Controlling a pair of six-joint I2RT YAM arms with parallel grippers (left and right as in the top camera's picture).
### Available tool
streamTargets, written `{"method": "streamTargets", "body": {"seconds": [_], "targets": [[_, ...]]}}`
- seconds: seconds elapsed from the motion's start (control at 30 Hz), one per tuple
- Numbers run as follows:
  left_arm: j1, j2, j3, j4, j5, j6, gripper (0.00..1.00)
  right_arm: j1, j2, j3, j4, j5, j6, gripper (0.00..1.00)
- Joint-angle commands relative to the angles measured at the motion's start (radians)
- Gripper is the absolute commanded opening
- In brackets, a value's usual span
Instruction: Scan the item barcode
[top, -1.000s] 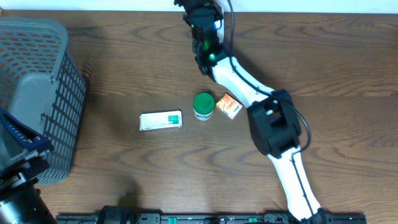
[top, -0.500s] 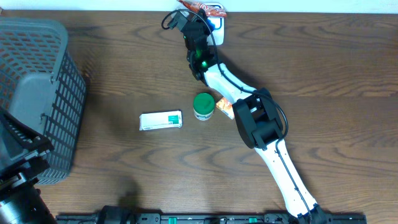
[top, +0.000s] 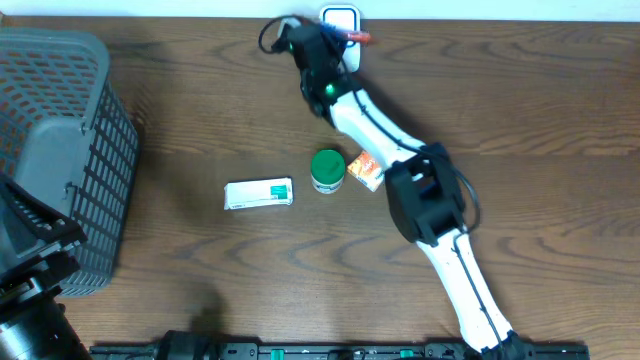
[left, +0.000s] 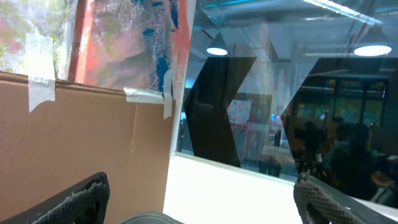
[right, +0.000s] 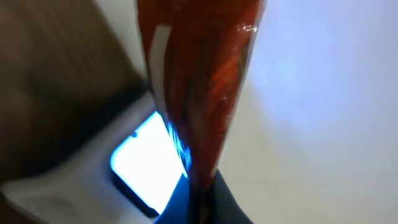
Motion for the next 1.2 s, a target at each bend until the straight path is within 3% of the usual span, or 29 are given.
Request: {"method": "streamTargets", "body": {"seconds": [0.0, 0.2, 0.33, 0.47, 0.6, 0.9, 1.1, 1.13, 1.17], "targets": [[0.005, -0.003, 0.012, 0.004, -0.009, 0.009, 0.95, -0.016, -0.233, 0.019, -0.109, 0.088, 0.031, 0.01], [0.005, -0.003, 0.012, 0.003, -0.009, 0.009, 0.95, -0.116, -0.434, 0.019, -0.571, 0.193, 0.187, 0.01], [0.005, -0.003, 0.012, 0.003, -0.009, 0.009, 0.95, -0.272, -0.492, 0.019, -0.894, 0.149, 0.445, 0.01], [0.005, -0.003, 0.012, 0.004, -0.009, 0.009, 0.95, -0.491, -0.484, 0.013, -1.092, -0.017, 0.749, 0.01], [0.005, -0.003, 0.012, 0.003, -0.009, 0.009, 0.95, -0.719, -0.458, -0.049, -1.188, -0.068, 0.995, 0.01], [0.005, -0.003, 0.012, 0.003, -0.009, 0.009, 0.95, -1.070, -0.455, -0.347, -1.163, -0.068, 1.199, 0.03], [0.005, -0.003, 0.012, 0.004, -0.009, 0.009, 0.95, -1.187, -0.455, -0.384, -1.101, -0.280, 1.184, 0.31], [0.005, -0.003, 0.012, 0.003, -0.009, 0.009, 0.95, -1.194, -0.455, -0.369, -1.104, -0.338, 1.169, 0.46], [0.005, -0.003, 0.012, 0.003, -0.009, 0.009, 0.95, -1.195, -0.455, -0.352, -1.109, -0.391, 1.155, 0.99]]}}
